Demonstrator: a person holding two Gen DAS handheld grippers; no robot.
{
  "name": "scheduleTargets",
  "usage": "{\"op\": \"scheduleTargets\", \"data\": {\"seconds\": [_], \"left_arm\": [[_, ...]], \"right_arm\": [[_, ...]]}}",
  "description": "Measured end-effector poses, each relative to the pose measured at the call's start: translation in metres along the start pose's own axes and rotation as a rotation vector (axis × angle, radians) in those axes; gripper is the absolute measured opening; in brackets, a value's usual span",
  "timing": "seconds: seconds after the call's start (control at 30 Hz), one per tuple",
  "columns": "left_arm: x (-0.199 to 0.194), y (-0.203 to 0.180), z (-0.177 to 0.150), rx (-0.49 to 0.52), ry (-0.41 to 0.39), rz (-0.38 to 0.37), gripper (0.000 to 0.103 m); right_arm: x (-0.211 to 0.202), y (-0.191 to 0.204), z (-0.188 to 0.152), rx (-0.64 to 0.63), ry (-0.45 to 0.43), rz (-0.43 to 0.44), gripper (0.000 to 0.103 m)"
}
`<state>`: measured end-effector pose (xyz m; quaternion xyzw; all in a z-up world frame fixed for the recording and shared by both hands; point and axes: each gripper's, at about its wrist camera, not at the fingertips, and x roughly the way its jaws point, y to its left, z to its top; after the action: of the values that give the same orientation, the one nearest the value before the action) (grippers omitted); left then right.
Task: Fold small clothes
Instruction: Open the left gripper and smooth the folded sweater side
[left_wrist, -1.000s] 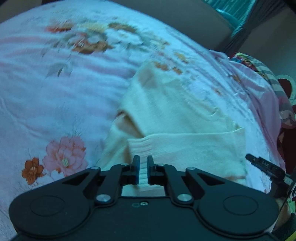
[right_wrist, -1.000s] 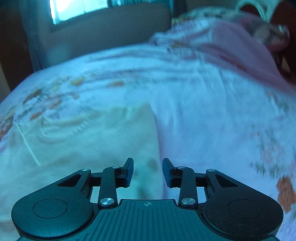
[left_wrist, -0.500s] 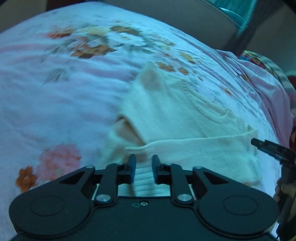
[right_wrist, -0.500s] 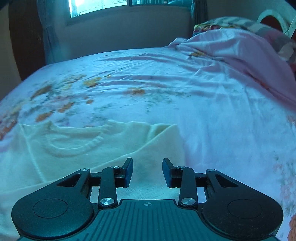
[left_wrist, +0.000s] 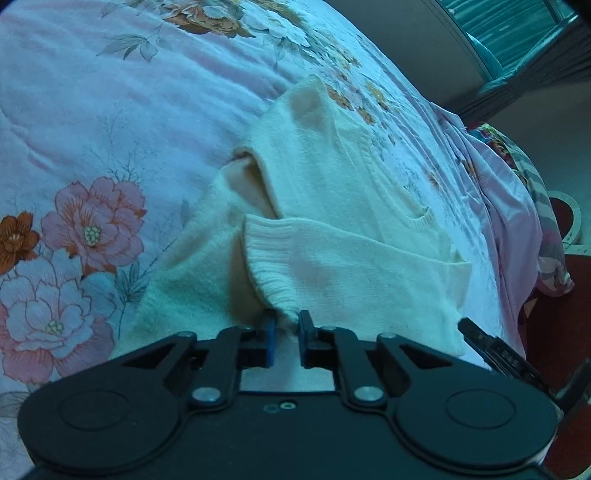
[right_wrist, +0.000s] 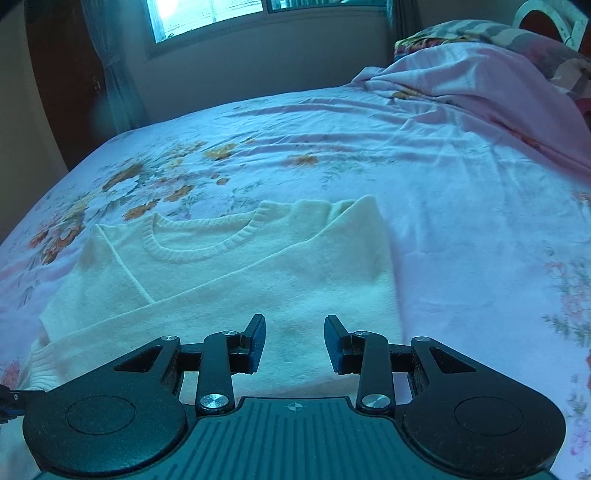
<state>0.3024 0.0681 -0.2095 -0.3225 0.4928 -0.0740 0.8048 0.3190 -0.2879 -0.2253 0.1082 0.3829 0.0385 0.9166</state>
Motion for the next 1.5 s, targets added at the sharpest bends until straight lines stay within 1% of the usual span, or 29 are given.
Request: {"op": "scheduleTargets", "data": {"seconds": [0.1,0.17,0.23,0.33,0.4,0.43,0.5,0.53,0.6,0.63,0.7,0.8,0.87,0.9,0.93,0.97,1.0,1.03,1.1,1.13,1.17,1.2,1.27,1.3,1.33,1.37,1.4,1.43,1.5], "left_arm": [[-0.009,-0.003,-0.001,-0.025,-0.019,-0.016,0.003],[-0.026,-0.009,-0.005,-0.014,-0.029,-0.046,0.003],[-0.043,-0.013,-0.014,-0.005,-0.016,-0.083,0.003],[-0.051,-0.012,-0.031,0.052,-0.024,-0.044,0.003],[-0.033,0.001,-0.034,0.058,-0.012,0.040,0.003],[-0.022,0.007,-0.033,0.061,0.006,0.063,0.005],[-0.018,0.010,-0.030,0.063,0.016,0.070,0.008],[-0.023,0.006,-0.029,0.069,0.012,0.074,0.013],[-0.040,-0.005,-0.030,0.126,-0.041,0.108,0.017],[-0.052,-0.008,-0.032,0.157,-0.074,0.112,0.017],[-0.061,-0.014,-0.028,0.178,-0.102,0.112,0.017],[-0.045,-0.023,-0.017,0.212,-0.113,0.129,0.017],[-0.024,-0.026,-0.009,0.207,-0.081,0.130,0.017],[-0.013,-0.026,-0.008,0.219,-0.070,0.144,0.017],[-0.003,-0.023,-0.009,0.242,-0.059,0.166,0.015],[0.001,-0.022,-0.010,0.250,-0.065,0.171,0.015],[0.002,-0.021,-0.011,0.262,-0.067,0.169,0.015],[0.001,-0.021,-0.011,0.269,-0.067,0.171,0.015],[-0.005,-0.022,-0.010,0.242,-0.061,0.165,0.015],[-0.011,-0.023,-0.011,0.241,-0.069,0.154,0.018],[-0.013,-0.023,-0.014,0.257,-0.079,0.155,0.019],[-0.011,-0.023,-0.016,0.272,-0.075,0.166,0.019],[-0.004,-0.020,-0.021,0.296,-0.075,0.174,0.018],[-0.005,-0.023,-0.021,0.307,-0.077,0.183,0.018],[-0.009,-0.027,-0.022,0.308,-0.074,0.193,0.018],[-0.014,-0.029,-0.023,0.300,-0.072,0.185,0.018],[-0.019,-0.030,-0.025,0.301,-0.072,0.172,0.020],[-0.022,-0.031,-0.028,0.310,-0.073,0.174,0.023],[-0.019,-0.026,-0.034,0.323,-0.063,0.199,0.023]], "right_arm": [[-0.005,-0.005,-0.001,0.015,-0.002,-0.020,0.035],[-0.009,-0.008,-0.001,0.015,-0.011,-0.027,0.035],[-0.011,-0.011,0.000,0.005,-0.019,-0.042,0.035],[-0.008,-0.015,0.000,0.005,-0.018,-0.050,0.035],[-0.001,-0.016,-0.002,0.008,-0.002,-0.051,0.035],[0.004,-0.014,-0.004,0.006,0.012,-0.050,0.035],[0.013,-0.011,-0.004,-0.010,0.031,-0.049,0.035],[0.014,-0.010,-0.003,-0.022,0.024,-0.050,0.035],[0.017,-0.009,0.003,-0.043,-0.001,-0.055,0.035],[0.020,-0.010,0.008,-0.048,-0.008,-0.061,0.035],[0.030,-0.012,0.019,-0.030,-0.020,-0.060,0.035],[0.048,-0.009,0.037,-0.013,-0.034,-0.051,0.035],[0.060,-0.003,0.046,-0.039,-0.037,-0.036,0.035],[0.066,-0.001,0.048,-0.053,-0.033,-0.031,0.035],[0.079,-0.002,0.050,-0.071,-0.008,-0.053,0.035],[0.093,-0.006,0.050,-0.081,0.042,-0.102,0.035],[0.104,-0.015,0.049,-0.072,0.065,-0.120,0.035],[0.105,-0.022,0.049,-0.049,0.056,-0.117,0.035],[0.103,-0.021,0.055,-0.050,0.067,-0.126,0.035],[0.095,-0.019,0.056,-0.048,0.052,-0.128,0.035],[0.083,-0.018,0.054,-0.033,0.014,-0.099,0.035],[0.075,-0.016,0.049,-0.031,-0.009,-0.074,0.035],[0.082,-0.007,0.031,-0.124,0.078,-0.104,0.035],[0.078,-0.005,0.026,-0.149,0.064,-0.120,0.035],[0.070,-0.003,0.024,-0.144,0.060,-0.130,0.035],[0.058,-0.002,0.023,-0.115,0.050,-0.107,0.035],[0.042,-0.001,0.020,-0.083,0.025,-0.067,0.035],[0.024,0.005,0.013,-0.084,0.002,-0.039,0.035],[0.006,0.019,-0.005,-0.151,0.010,-0.027,0.035]]}}
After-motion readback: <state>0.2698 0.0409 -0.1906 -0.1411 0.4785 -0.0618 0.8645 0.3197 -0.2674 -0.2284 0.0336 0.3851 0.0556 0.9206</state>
